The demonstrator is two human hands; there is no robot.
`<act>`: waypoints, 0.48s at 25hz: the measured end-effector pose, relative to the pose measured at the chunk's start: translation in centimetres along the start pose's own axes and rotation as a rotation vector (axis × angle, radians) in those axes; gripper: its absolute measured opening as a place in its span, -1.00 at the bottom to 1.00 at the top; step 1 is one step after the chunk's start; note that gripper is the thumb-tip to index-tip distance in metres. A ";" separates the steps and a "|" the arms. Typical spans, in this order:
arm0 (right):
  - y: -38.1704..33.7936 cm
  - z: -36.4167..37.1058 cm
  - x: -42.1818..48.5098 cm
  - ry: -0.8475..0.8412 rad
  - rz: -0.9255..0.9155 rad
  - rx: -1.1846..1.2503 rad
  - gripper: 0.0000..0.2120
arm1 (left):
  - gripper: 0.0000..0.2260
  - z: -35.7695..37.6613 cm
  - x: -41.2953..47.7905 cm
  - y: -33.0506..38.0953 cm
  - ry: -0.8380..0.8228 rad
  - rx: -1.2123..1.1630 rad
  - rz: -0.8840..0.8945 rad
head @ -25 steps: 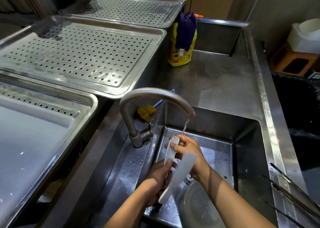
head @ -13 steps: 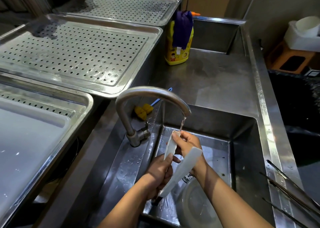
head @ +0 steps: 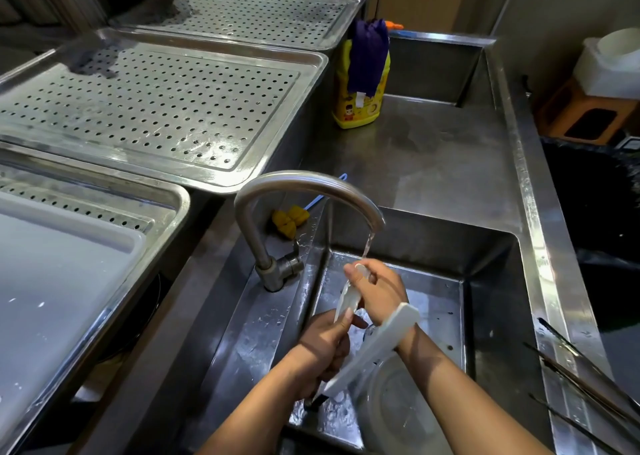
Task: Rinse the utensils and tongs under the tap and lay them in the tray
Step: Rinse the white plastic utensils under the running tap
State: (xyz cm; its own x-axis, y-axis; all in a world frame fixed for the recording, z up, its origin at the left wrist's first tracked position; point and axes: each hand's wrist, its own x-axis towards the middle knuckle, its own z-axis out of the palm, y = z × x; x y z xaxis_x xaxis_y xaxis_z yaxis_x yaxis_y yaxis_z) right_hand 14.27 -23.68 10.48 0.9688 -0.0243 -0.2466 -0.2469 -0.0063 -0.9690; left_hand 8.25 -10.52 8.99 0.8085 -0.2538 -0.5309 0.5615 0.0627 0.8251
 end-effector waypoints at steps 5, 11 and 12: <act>0.3 0.2 0.1 -0.046 0.112 0.244 -0.81 | -0.65 0.1 0.1 0.0 0.006 -0.039 -0.002; 1.2 -0.4 0.2 -0.160 0.070 0.269 -0.89 | -0.59 -0.5 -0.1 1.2 0.423 0.850 0.179; 1.3 -0.6 0.2 -0.186 0.046 0.255 -0.83 | -0.55 -0.6 -0.1 1.5 0.458 0.933 0.183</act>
State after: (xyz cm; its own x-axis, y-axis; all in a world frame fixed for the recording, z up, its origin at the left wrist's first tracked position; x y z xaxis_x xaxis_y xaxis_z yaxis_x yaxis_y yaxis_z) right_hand 14.14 -24.33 9.18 0.9498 0.1650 -0.2657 -0.3001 0.2420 -0.9227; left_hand 9.13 -9.78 10.20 0.9657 0.0853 -0.2454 0.2237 -0.7534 0.6184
